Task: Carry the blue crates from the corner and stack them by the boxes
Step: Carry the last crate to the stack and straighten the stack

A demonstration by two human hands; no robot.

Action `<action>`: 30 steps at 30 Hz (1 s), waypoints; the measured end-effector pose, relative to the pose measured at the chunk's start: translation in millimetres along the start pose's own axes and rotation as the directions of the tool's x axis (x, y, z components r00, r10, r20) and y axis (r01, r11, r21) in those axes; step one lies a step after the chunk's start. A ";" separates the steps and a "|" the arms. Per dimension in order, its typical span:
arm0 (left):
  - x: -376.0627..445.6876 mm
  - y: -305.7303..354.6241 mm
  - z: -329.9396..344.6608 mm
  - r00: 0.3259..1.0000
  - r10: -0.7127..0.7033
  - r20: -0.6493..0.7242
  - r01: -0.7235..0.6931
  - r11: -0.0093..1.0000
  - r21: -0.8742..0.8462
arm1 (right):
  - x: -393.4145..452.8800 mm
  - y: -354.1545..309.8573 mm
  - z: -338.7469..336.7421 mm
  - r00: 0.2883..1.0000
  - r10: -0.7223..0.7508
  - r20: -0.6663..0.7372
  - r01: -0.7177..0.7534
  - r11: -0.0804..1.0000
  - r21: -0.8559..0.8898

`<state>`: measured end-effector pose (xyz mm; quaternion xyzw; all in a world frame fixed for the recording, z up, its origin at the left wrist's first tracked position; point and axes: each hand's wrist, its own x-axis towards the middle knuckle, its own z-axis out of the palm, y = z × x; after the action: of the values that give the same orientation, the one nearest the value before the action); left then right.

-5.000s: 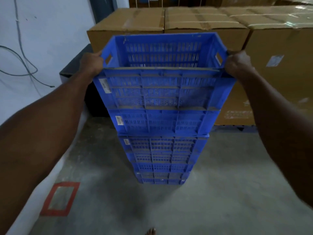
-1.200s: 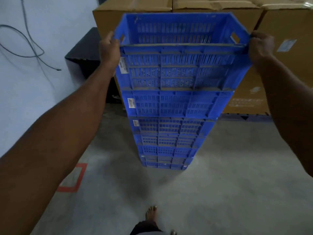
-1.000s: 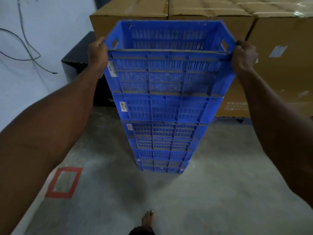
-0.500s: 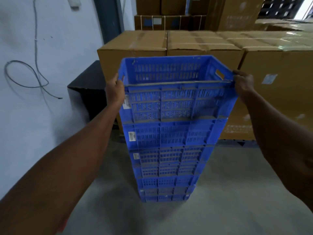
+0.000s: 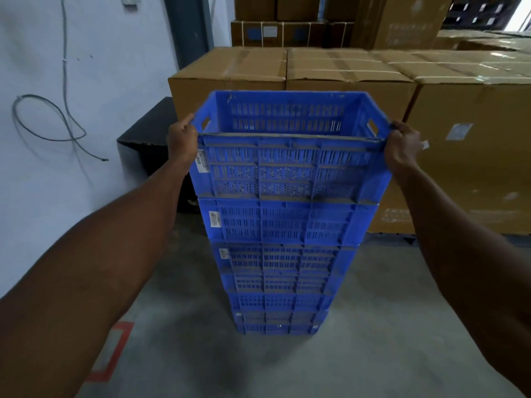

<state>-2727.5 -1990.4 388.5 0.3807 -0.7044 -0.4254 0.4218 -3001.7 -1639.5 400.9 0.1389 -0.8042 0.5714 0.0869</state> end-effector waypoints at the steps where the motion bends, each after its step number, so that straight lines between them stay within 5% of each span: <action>1: 2.9 -0.2 -0.6 1.000 0.000 -0.008 0.000 1.000 0.002 | -1.7 0.6 1.5 1.000 -0.014 -0.003 0.014 1.000 0.001; 15: 9.2 -2.8 -7.2 1.000 -0.013 -0.008 0.013 0.999 -0.032 | -4.9 5.2 8.0 0.999 -0.022 -0.050 0.021 1.000 -0.013; 19: 0.7 3.2 -1.8 0.999 0.009 0.036 -0.009 1.000 -0.006 | 1.8 6.5 -2.5 0.999 -0.017 0.035 0.018 0.999 -0.038; 25: 6.7 13.4 -30.3 0.971 0.036 0.237 -0.100 0.959 0.266 | 5.1 0.5 -12.7 0.980 -0.068 0.186 0.124 0.944 -0.306; 30: -3.0 30.7 -49.8 0.945 0.216 0.248 -0.326 0.707 0.628 | -4.9 -12.3 -33.6 0.951 -0.083 0.297 0.241 0.800 -0.550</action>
<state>-2686.2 -1990.8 430.0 0.3628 -0.8876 -0.1104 0.2614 -2993.7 -1611.0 421.6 0.2478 -0.9290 0.2664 0.0684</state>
